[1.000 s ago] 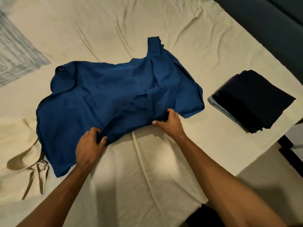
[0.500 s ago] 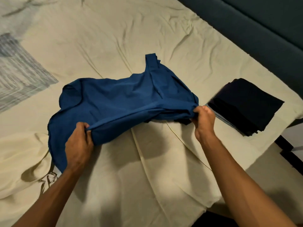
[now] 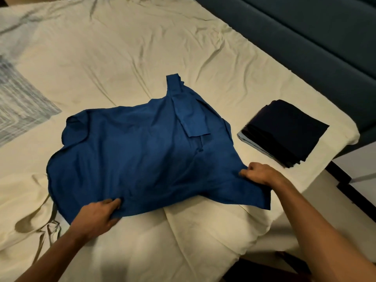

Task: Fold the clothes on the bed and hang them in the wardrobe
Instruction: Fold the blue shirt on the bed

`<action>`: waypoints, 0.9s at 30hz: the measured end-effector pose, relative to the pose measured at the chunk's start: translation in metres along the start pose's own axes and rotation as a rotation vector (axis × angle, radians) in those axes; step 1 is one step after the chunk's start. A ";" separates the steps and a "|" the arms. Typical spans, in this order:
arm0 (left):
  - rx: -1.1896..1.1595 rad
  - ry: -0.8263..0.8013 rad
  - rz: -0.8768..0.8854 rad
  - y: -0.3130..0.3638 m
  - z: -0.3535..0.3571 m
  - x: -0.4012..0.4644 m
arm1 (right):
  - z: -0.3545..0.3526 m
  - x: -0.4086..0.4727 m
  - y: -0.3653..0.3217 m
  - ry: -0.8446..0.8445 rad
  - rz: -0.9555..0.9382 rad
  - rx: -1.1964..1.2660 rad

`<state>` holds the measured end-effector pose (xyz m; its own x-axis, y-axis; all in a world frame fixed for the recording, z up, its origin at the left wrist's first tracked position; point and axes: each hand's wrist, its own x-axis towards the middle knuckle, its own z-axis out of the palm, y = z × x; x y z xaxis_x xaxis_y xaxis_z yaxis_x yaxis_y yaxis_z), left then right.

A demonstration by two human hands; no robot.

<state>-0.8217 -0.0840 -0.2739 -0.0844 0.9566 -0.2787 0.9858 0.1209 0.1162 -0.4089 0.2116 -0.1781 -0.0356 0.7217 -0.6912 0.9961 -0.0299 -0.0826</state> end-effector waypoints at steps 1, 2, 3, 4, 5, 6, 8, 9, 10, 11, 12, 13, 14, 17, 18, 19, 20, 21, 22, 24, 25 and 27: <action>0.013 -0.078 -0.013 0.003 -0.002 0.000 | 0.005 0.002 0.001 -0.048 0.010 -0.066; 0.016 -0.148 -0.027 0.006 -0.004 0.000 | 0.010 0.004 0.002 -0.089 0.021 -0.101; 0.015 -0.189 -0.046 0.009 -0.007 0.002 | 0.015 0.007 0.004 -0.125 0.034 -0.123; 0.018 -0.216 -0.072 0.011 -0.010 0.003 | 0.020 0.009 0.005 -0.158 0.040 -0.144; 0.021 -0.225 -0.095 0.013 -0.013 0.004 | 0.024 0.011 0.007 -0.183 0.042 -0.165; 0.020 -0.228 -0.114 0.016 -0.015 0.006 | 0.025 0.011 0.009 -0.199 0.045 -0.185; 0.030 -0.241 -0.131 0.021 -0.020 0.011 | 0.023 0.009 0.011 -0.206 0.049 -0.209; 0.038 -0.239 -0.141 0.023 -0.023 0.014 | 0.021 0.009 0.012 -0.200 0.044 -0.209; 0.038 -0.226 -0.149 0.025 -0.027 0.018 | 0.019 0.008 0.014 -0.188 0.038 -0.210; 0.030 -0.206 -0.149 0.026 -0.029 0.023 | 0.017 0.008 0.015 -0.171 0.031 -0.213; 0.016 -0.198 -0.154 0.027 -0.030 0.027 | 0.015 0.008 0.017 -0.154 0.024 -0.217; 0.000 -0.198 -0.165 0.028 -0.030 0.032 | 0.014 0.009 0.018 -0.142 0.019 -0.216; -0.012 -0.207 -0.179 0.028 -0.029 0.036 | 0.015 0.010 0.019 -0.133 0.012 -0.216; 0.022 -0.384 -0.180 0.026 -0.022 0.048 | 0.019 0.010 0.021 -0.110 0.008 -0.236; 0.045 -0.478 -0.166 0.024 -0.020 0.050 | 0.021 0.008 0.022 -0.116 0.011 -0.245; 0.060 -0.543 -0.152 0.020 -0.017 0.051 | 0.022 0.006 0.022 -0.126 0.012 -0.257; 0.069 -0.584 -0.149 0.016 -0.017 0.052 | 0.022 0.005 0.022 -0.139 0.013 -0.272; 0.083 -0.607 -0.146 0.011 -0.016 0.052 | 0.023 0.003 0.022 -0.154 0.015 -0.284; 0.107 -0.624 -0.150 0.005 -0.017 0.052 | 0.024 0.002 0.024 -0.164 0.019 -0.296; 0.138 -0.651 -0.150 0.000 -0.022 0.054 | 0.027 -0.001 0.026 -0.161 0.027 -0.325; 0.148 -0.668 -0.142 0.001 -0.026 0.056 | 0.028 -0.003 0.028 -0.155 0.028 -0.346; 0.172 -0.686 -0.113 0.008 -0.038 0.059 | 0.028 -0.007 0.029 -0.158 0.020 -0.362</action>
<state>-0.8245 -0.0171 -0.2534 -0.1325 0.5518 -0.8234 0.9901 0.1118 -0.0844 -0.3816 0.1858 -0.1957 0.0007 0.6076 -0.7942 0.9597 0.2228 0.1713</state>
